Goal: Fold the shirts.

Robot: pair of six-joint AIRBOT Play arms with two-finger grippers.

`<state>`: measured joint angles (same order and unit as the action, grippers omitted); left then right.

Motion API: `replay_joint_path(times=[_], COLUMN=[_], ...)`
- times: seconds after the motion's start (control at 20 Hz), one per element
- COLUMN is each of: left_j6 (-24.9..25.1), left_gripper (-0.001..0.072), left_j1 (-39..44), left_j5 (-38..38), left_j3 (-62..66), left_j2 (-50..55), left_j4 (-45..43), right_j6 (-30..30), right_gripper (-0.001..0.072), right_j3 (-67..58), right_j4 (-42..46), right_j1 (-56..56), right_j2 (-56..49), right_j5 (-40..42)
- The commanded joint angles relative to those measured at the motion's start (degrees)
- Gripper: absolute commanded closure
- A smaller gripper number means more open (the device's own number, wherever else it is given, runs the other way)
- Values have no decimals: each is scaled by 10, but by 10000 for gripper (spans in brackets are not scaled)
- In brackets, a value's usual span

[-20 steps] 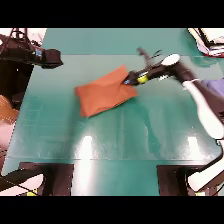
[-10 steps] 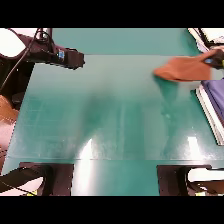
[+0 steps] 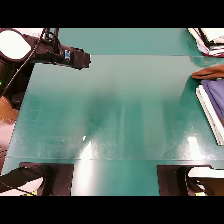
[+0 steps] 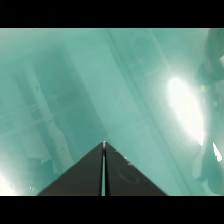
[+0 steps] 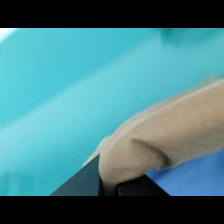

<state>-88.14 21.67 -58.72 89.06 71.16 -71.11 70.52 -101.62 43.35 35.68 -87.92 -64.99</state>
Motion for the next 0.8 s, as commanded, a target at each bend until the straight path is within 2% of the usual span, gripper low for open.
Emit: replay_joint_path(times=[0.0, 0.25, 0.35, 0.55, 0.75], left_j6=[0, 1, 1, 1, 1], left_gripper=[682, 682, 682, 683, 682], left_j1=[1, 1, 1, 1, 1], left_j5=[2, 0, -4, -9, -9], left_j3=[0, 0, 0, 0, 0], left_j2=[0, 0, 0, 0, 0], left_j4=[0, 0, 0, 0, 0], right_j6=[-1, 0, 0, -1, -1], right_gripper=[696, 695, 696, 695, 694], right_j3=[-85, -152, -109, -11, 97], right_j4=[-15, 4, 8, 124, 200], right_j1=[5, 29, 55, 108, 168], right_j2=[0, 9, 31, 82, 132], right_j5=[-7, -76, -91, -133, -160])
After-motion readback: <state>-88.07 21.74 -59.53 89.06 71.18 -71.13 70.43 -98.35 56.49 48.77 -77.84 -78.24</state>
